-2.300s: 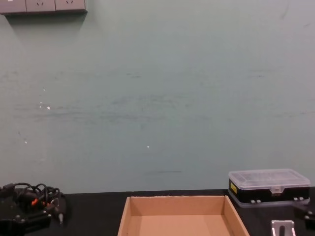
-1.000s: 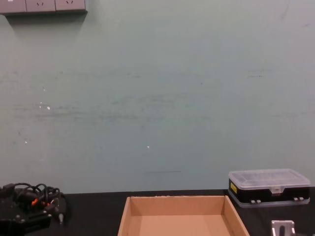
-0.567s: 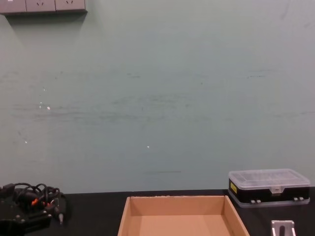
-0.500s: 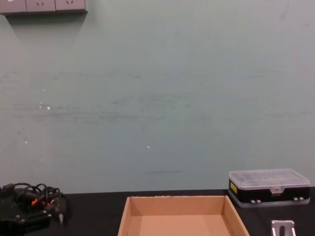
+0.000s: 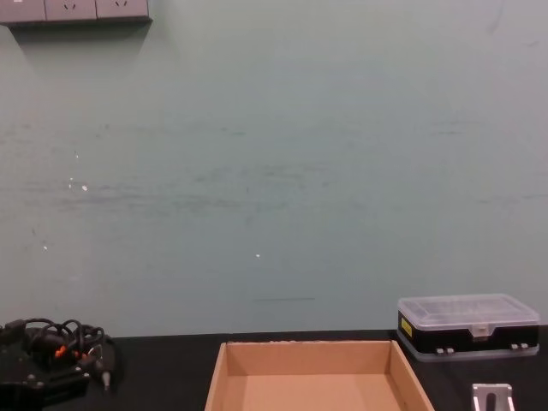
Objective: Use one hand to pick up the angle iron from the table and place it into the box.
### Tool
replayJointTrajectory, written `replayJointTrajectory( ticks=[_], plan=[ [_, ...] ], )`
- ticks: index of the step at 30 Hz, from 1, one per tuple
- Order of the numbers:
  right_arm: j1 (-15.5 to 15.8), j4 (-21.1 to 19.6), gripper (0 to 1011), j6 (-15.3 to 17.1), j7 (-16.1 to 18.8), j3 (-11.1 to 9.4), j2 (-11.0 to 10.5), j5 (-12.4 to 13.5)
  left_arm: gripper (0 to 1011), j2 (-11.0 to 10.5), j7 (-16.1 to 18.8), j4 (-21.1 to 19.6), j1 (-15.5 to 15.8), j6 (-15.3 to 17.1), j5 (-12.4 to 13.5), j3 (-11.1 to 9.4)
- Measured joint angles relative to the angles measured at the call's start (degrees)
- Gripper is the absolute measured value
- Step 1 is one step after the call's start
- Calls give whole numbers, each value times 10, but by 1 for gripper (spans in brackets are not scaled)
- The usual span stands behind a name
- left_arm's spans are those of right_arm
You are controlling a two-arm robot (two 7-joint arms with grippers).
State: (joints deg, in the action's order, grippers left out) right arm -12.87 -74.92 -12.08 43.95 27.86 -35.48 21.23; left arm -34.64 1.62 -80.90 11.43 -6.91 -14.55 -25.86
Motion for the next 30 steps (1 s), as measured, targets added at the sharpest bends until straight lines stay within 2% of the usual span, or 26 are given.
replayJointTrajectory(
  ticks=[9, 30],
  plan=[
    [-7, 9, 1002, 9, 6, 7, 5, 2, 1000, 0, 0, 0, 0, 0, 0, 0],
    [-9, 12, 1002, 12, 7, 6, 7, 8, 1000, 0, 0, 0, 0, 0, 0, 0]
  ],
)
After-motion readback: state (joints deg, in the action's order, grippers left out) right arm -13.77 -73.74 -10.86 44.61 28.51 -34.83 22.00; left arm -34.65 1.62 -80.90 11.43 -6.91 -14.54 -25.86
